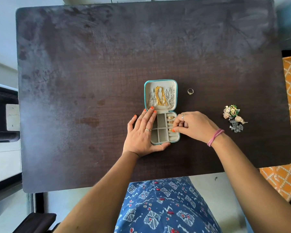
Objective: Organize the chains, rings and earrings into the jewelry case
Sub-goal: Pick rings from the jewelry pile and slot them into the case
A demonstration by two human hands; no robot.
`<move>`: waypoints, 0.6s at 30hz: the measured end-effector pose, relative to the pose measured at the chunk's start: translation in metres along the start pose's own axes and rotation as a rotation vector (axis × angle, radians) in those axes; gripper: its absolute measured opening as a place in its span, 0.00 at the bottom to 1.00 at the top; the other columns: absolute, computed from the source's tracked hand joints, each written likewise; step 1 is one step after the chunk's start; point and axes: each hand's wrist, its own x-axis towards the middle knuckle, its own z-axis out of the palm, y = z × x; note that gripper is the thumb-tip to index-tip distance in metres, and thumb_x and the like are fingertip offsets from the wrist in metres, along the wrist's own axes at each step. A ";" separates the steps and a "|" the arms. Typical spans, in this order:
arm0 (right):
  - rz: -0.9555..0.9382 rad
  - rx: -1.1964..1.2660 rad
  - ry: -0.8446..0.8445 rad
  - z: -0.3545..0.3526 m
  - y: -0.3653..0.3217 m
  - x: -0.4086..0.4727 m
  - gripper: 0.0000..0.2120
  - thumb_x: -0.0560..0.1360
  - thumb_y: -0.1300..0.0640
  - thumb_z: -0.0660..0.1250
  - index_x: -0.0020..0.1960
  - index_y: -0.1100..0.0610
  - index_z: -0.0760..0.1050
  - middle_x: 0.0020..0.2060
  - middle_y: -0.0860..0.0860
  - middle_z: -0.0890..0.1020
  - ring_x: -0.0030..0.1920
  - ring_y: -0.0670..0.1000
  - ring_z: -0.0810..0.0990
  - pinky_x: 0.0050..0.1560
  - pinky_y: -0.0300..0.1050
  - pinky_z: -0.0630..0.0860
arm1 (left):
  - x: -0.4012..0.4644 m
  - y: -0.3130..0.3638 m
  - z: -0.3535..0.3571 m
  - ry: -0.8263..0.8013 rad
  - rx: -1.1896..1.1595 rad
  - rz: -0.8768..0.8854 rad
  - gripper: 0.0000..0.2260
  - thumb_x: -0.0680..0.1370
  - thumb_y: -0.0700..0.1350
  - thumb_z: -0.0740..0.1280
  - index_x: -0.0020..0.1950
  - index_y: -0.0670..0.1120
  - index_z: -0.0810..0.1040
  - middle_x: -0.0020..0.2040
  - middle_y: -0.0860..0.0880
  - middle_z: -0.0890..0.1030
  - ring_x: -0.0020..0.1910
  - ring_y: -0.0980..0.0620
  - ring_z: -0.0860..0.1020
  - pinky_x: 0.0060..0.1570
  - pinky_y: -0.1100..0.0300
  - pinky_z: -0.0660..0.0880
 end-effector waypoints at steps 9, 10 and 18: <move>0.179 0.292 0.521 -0.023 0.034 0.021 0.04 0.71 0.55 0.72 0.45 0.53 0.80 0.41 0.49 0.81 0.36 0.46 0.78 0.45 0.38 0.76 | 0.000 0.000 0.000 0.001 -0.006 -0.006 0.48 0.67 0.75 0.59 0.76 0.45 0.58 0.78 0.48 0.59 0.75 0.49 0.61 0.73 0.49 0.50; 0.182 0.256 0.550 -0.025 0.039 0.028 0.07 0.72 0.56 0.72 0.49 0.54 0.80 0.46 0.50 0.80 0.38 0.48 0.80 0.47 0.42 0.78 | 0.000 0.000 0.000 0.000 -0.004 -0.007 0.48 0.67 0.75 0.59 0.76 0.45 0.58 0.78 0.49 0.59 0.75 0.49 0.61 0.73 0.49 0.50; 0.141 0.047 0.519 -0.026 0.055 0.058 0.11 0.73 0.57 0.71 0.54 0.57 0.82 0.50 0.55 0.80 0.44 0.54 0.82 0.51 0.50 0.77 | 0.000 0.000 0.000 -0.009 0.007 -0.010 0.48 0.67 0.75 0.59 0.77 0.45 0.58 0.78 0.49 0.58 0.75 0.49 0.60 0.74 0.49 0.50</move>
